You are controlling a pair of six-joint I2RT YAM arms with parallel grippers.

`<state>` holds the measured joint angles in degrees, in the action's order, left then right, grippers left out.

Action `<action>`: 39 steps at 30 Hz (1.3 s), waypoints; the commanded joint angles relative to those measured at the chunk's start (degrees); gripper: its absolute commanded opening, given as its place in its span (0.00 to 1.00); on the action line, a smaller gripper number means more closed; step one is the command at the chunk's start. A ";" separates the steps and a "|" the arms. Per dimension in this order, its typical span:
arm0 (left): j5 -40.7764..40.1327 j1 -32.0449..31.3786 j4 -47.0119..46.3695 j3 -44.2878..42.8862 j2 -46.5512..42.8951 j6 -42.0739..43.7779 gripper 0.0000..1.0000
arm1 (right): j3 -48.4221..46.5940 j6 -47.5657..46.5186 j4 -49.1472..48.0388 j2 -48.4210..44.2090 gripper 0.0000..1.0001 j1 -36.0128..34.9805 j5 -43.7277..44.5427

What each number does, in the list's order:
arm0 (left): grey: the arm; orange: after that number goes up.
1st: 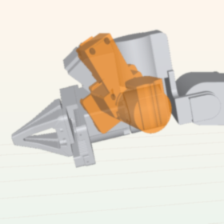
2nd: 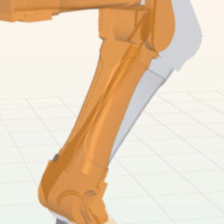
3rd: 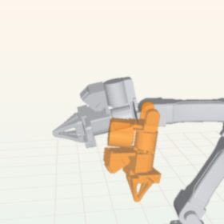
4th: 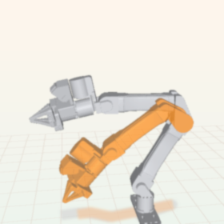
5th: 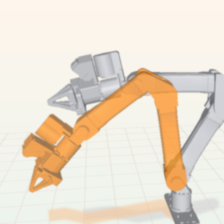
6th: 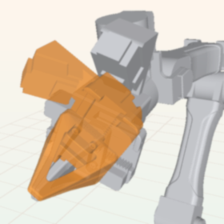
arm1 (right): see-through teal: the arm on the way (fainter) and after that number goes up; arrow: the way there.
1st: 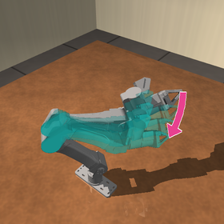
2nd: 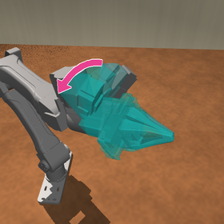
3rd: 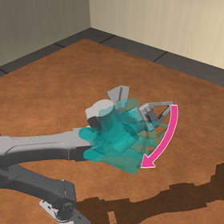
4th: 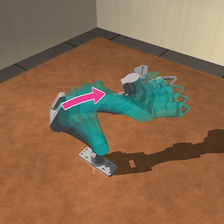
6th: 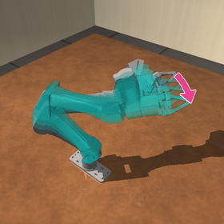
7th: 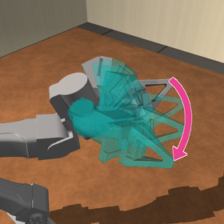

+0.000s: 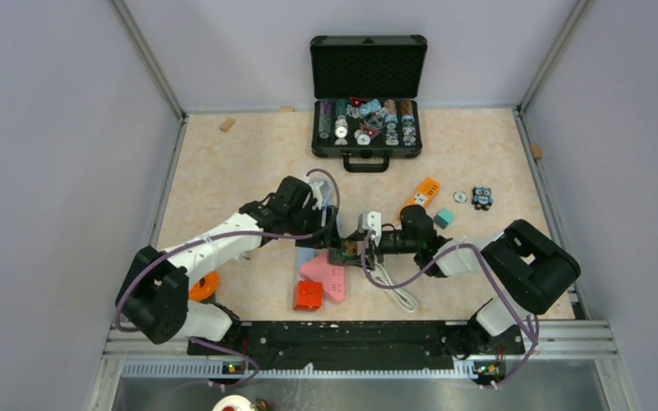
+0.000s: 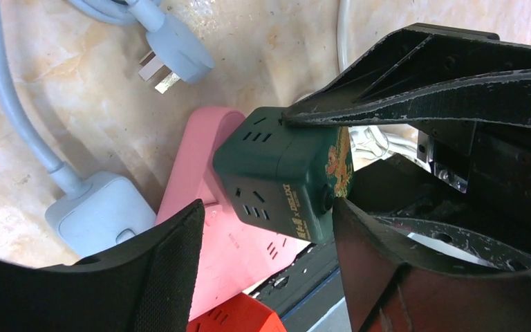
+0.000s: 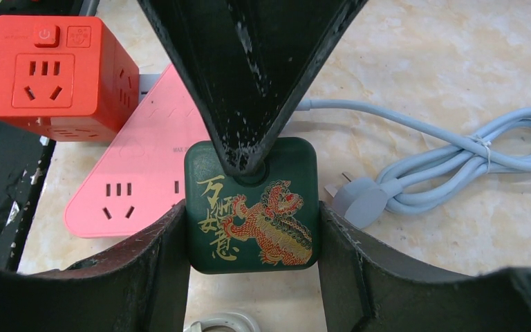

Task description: Insert the plug

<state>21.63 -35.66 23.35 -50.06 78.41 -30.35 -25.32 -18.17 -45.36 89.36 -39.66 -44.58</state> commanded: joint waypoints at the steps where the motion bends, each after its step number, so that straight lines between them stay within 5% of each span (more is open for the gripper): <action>1: -0.76 -0.83 -2.93 -0.62 1.31 -0.61 0.66 | -0.24 -0.94 9.70 3.22 0.00 -1.68 6.32; 17: -11.80 -2.65 2.89 3.42 2.41 -1.83 0.38 | -2.04 2.86 12.57 5.82 0.00 -5.86 14.31; 34: -15.37 -3.19 3.98 5.69 1.26 -2.77 0.40 | -2.39 4.55 13.08 9.78 0.00 -12.29 23.45; 39: -15.66 -3.19 5.47 2.80 -0.32 -1.69 0.54 | -2.85 4.46 13.47 5.31 0.00 -12.33 23.60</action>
<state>9.32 -37.89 23.33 -48.01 75.94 -33.39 -30.41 -11.75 -45.39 93.47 -49.63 -24.64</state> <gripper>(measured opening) 0.488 0.564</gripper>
